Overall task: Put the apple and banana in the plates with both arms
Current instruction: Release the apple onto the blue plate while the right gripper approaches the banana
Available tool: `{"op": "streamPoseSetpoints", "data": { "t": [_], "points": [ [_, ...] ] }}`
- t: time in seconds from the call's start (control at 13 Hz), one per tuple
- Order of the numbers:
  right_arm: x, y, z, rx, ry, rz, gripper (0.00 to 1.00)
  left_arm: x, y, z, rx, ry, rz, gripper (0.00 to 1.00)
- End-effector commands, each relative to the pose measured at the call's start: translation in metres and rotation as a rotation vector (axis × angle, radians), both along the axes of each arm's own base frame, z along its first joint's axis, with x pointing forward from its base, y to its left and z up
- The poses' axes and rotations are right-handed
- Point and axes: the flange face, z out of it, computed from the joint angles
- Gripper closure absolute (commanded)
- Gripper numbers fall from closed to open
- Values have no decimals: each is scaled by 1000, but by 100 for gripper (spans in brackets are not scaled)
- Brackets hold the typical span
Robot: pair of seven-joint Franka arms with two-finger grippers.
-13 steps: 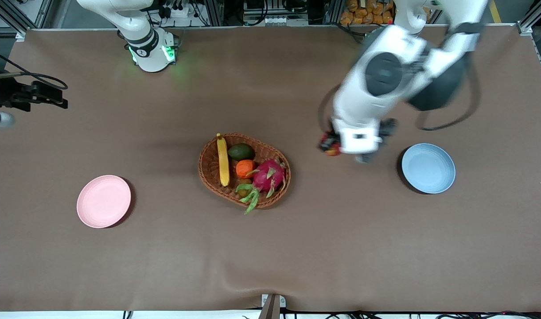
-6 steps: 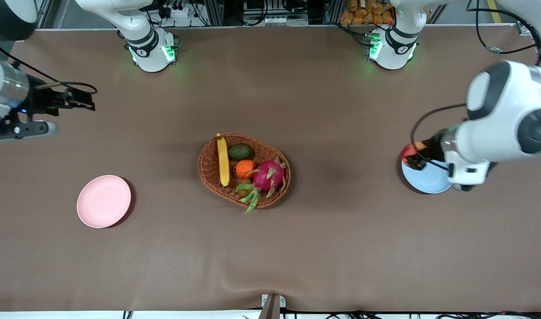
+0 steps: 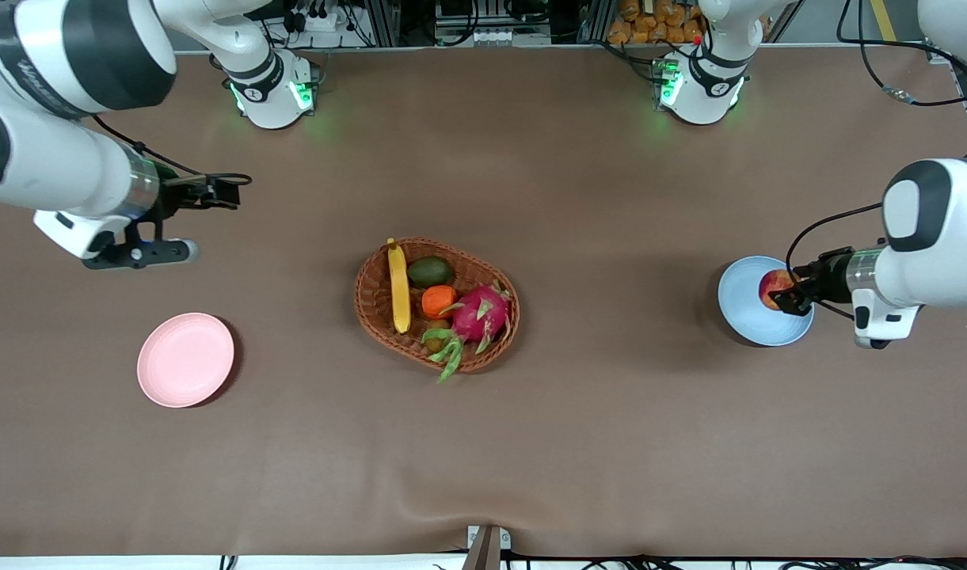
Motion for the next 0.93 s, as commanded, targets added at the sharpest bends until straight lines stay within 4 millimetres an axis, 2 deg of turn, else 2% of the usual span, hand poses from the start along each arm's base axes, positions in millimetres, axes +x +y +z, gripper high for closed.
{"op": "streamPoseSetpoints", "data": {
  "t": [0.0, 0.15, 0.31, 0.46, 0.54, 0.69, 0.77, 0.85],
  "points": [
    [3, 14, -5, -5, 4, 17, 0, 1, 10, -34, -22, -69, 24, 100],
    [0, 30, -9, -17, 9, 50, 0, 3, 11, -56, -31, -76, 32, 100],
    [3, 58, -33, -22, 22, 85, 0, 3, 18, -81, -33, -68, 30, 100],
    [-1, 105, -51, -14, -16, 153, 0, 2, 28, -98, -27, -57, 33, 100],
    [0, 116, -66, -17, -10, 168, 0, 3, 30, -107, -28, -65, 36, 100],
    [2, 130, -98, -8, 13, 175, 0, 5, 31, -110, -30, -74, 41, 100],
    [0, 134, -115, 27, 20, 162, 0, 4, 31, -111, -31, -72, 41, 69],
    [-3, 136, -129, 61, 25, 144, 0, 4, 31, -110, -30, -71, 42, 2]
  ]
}}
